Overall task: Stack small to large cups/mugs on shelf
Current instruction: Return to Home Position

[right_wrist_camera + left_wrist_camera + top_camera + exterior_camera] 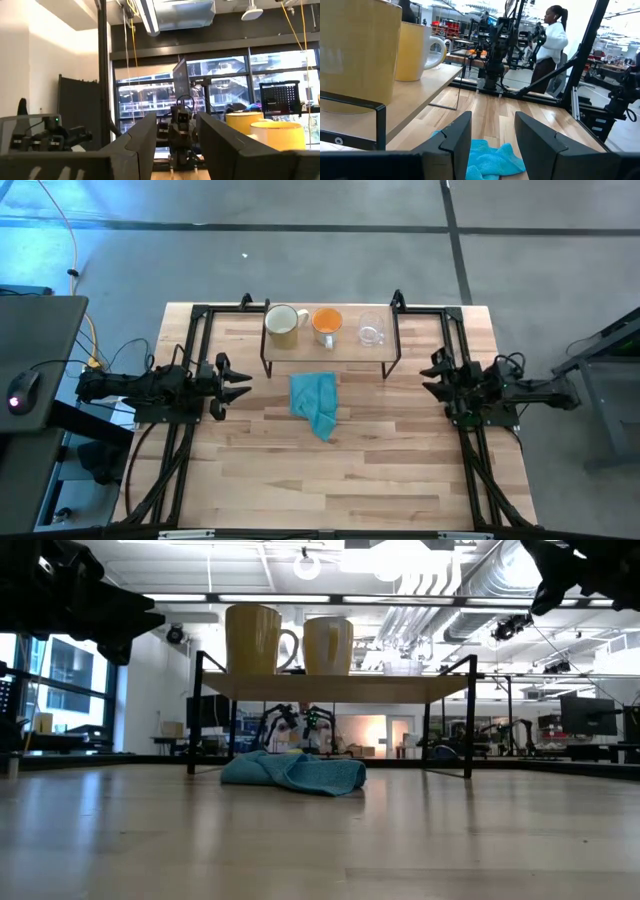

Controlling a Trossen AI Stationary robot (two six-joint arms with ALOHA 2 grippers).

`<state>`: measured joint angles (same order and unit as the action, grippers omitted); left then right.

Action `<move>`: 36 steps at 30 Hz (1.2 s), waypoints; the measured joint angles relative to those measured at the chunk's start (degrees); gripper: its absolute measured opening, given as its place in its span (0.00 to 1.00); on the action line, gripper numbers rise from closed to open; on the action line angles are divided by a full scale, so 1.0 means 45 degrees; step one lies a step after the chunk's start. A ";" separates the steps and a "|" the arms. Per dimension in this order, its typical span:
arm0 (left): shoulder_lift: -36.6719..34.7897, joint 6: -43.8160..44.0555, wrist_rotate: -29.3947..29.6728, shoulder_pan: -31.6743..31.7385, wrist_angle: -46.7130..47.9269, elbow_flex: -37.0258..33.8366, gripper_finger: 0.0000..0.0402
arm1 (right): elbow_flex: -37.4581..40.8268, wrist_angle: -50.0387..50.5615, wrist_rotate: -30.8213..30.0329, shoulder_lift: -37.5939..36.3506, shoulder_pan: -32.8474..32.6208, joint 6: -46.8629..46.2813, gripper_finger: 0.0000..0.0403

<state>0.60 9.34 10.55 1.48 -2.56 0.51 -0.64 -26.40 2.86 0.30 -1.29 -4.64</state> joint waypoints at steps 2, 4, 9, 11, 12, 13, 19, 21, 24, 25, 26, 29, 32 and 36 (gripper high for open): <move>0.0000 0.0000 0.0000 0.0000 0.0004 0.0000 0.34 | 0.0019 -0.0252 -0.0001 -0.0012 0.0004 0.0088 0.33; 0.0000 0.0000 0.0000 0.0000 0.0003 0.0000 0.34 | 0.0019 -0.0270 -0.0034 -0.0008 0.0004 0.0130 0.33; 0.0000 0.0000 0.0000 0.0000 0.0003 0.0000 0.34 | 0.0019 0.0785 -0.0541 0.0005 -0.0001 -0.0002 0.33; 0.0000 0.0000 0.0000 0.0000 0.0004 0.0000 0.34 | 0.0024 0.1258 -0.0644 0.0005 0.0001 -0.0302 0.33; 0.0000 0.0000 0.0000 0.0000 0.0004 0.0000 0.34 | 0.0024 0.1499 -0.0724 0.0005 0.0001 -0.0456 0.33; 0.0000 0.0000 0.0000 0.0000 0.0004 0.0000 0.34 | 0.0024 0.1732 -0.0826 0.0005 0.0003 -0.0605 0.33; 0.0002 0.0000 0.0000 0.0000 0.0004 0.0000 0.34 | 0.0029 0.3079 -0.1343 0.0005 0.0004 -0.0979 0.33; 0.0000 0.0000 0.0000 0.0000 0.0003 0.0000 0.34 | 0.0029 0.3556 -0.1352 0.0010 0.0000 -0.1189 0.33; 0.0000 0.0000 0.0000 0.0000 0.0001 0.0000 0.34 | 0.0029 0.4050 -0.1352 0.0010 0.0001 -0.1565 0.33; 0.0000 0.0000 0.0000 0.0000 0.0004 0.0000 0.34 | 0.0029 0.4228 -0.1352 0.0010 0.0002 -0.1612 0.33; 0.0000 0.0000 0.0000 0.0000 0.0004 0.0000 0.34 | 0.0029 0.4366 -0.1352 0.0010 0.0003 -0.1645 0.33; 0.0000 0.0000 0.0000 0.0000 0.0004 0.0000 0.34 | 0.0029 0.4698 -0.1342 0.0010 0.0004 -0.1909 0.33; 0.0000 0.0000 0.0000 0.0000 0.0004 0.0000 0.34 | 0.0034 0.5131 -0.0964 0.0010 0.0004 -0.2286 0.33; 0.0000 0.0000 0.0000 0.0000 0.0004 0.0000 0.34 | 0.0034 0.5641 -0.0631 0.0010 0.0002 -0.2527 0.33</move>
<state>0.60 9.34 10.55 1.48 -2.55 0.51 -0.49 -1.02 0.02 0.34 -1.28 -16.01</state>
